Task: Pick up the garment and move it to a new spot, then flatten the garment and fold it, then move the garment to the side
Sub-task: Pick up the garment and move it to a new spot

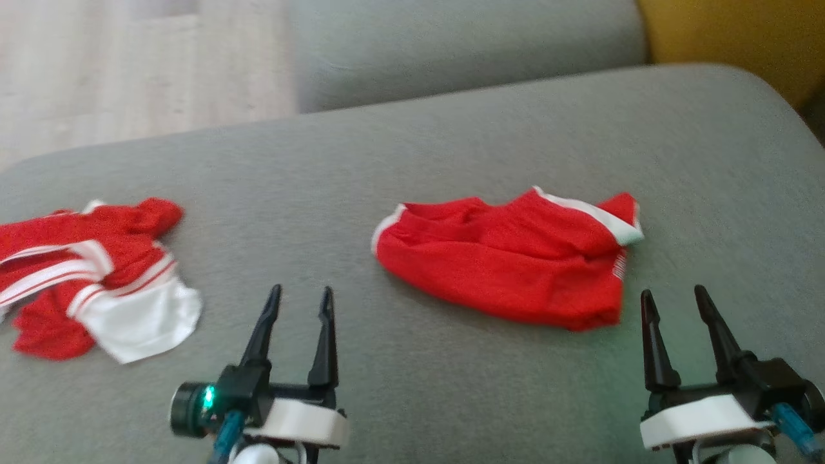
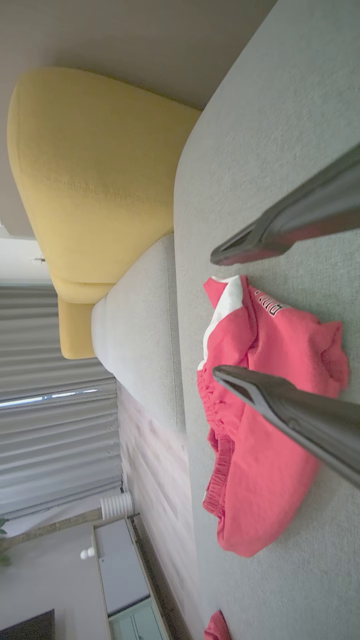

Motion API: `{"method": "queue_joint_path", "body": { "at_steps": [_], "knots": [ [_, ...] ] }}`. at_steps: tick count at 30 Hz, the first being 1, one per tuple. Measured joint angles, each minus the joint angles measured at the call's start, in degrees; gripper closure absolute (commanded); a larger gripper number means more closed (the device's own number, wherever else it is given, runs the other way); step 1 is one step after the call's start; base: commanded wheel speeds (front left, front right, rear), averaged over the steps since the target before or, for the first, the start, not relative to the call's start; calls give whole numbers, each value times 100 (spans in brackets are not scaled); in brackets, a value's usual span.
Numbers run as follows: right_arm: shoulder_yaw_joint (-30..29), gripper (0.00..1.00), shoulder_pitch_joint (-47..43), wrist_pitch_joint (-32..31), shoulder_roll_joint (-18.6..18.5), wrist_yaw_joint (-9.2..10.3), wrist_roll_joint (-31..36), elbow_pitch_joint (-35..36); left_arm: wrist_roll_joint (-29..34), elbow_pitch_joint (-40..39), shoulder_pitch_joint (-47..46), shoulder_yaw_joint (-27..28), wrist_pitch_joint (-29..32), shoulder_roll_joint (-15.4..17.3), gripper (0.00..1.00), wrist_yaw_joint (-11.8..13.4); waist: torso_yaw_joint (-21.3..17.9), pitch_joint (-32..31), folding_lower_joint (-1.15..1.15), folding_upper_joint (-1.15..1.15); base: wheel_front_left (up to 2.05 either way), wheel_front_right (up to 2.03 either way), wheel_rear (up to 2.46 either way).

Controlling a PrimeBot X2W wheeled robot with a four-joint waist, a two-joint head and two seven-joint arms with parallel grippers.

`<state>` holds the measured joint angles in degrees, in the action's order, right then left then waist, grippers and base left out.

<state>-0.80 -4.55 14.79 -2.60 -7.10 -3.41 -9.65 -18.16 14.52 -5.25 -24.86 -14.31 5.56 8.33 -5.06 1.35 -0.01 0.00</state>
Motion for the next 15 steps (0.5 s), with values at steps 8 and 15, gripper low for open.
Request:
{"method": "queue_joint_path", "body": {
  "at_steps": [8, 15],
  "knots": [
    [-189, 0, -208, -1, 4, 0, -37, -64, 657, -697, 752, 482, -14, -133, 0, 126, 569, -413, 0, 0, 0, 0, 0],
    [-178, 0, -718, -1, 10, 0, -35, -134, 709, -711, 1529, 657, -14, -180, 0, 94, 748, -755, 0, 0, 0, 0, 0]
  ]
}}
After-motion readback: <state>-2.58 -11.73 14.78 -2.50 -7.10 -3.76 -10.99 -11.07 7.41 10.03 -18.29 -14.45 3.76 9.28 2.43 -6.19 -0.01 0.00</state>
